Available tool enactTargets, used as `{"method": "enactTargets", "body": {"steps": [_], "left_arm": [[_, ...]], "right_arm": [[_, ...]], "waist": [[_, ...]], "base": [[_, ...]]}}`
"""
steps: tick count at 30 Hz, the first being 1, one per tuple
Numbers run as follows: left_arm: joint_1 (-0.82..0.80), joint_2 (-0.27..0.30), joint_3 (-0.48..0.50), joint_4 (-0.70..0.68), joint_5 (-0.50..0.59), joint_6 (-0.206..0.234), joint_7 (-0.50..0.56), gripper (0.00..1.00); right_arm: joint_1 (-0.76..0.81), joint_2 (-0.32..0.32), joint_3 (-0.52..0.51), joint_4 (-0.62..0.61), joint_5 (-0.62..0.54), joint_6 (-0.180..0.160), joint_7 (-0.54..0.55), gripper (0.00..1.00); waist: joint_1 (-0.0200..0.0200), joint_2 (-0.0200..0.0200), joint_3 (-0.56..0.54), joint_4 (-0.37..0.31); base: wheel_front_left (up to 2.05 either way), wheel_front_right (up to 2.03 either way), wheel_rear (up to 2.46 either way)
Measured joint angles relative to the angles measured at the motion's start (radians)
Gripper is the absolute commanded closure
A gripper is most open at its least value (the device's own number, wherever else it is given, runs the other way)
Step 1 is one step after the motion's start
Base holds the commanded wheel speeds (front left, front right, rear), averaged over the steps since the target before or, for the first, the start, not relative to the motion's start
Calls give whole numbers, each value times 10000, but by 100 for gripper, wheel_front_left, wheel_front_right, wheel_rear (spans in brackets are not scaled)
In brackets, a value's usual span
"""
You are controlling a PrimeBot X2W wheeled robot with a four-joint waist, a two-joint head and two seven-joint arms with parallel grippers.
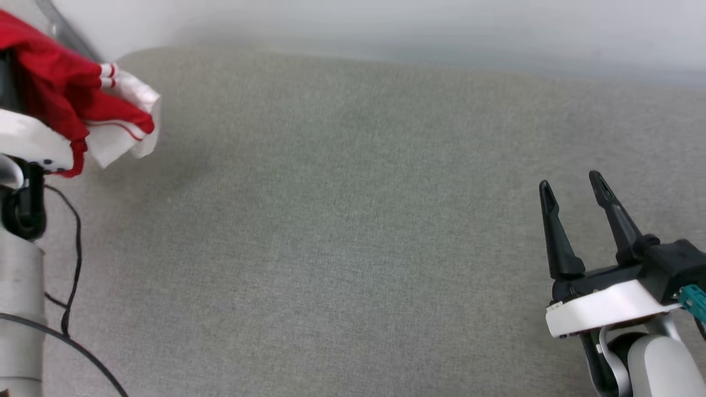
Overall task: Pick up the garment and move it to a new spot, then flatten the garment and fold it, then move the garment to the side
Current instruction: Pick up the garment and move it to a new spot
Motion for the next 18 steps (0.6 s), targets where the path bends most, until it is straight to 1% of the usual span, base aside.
{"method": "enactTargets", "body": {"steps": [4,8,12,18], "left_arm": [[193,-431,-128,-853,4,96,-349,100],[797,-963,-443,-1889,10,171,-336,100],[1537,-1521,-938,-3047,-15,207,4,100],[2468,-2500,-2176,-4282,6,146,731,100]], "right_arm": [[368,107,-132,-81,10,0,59,0],[642,180,-178,-234,4,0,190,0],[825,232,-142,-362,-23,0,309,0],[1052,268,-249,-585,-17,0,458,0]], "waist": [[0,0,-550,-182],[-2,0,-935,-571],[-1,1,-1145,-1143],[-1,1,-1279,-2110]], "base": [[0,0,0],[0,0,0],[0,0,0],[0,0,0]]}}
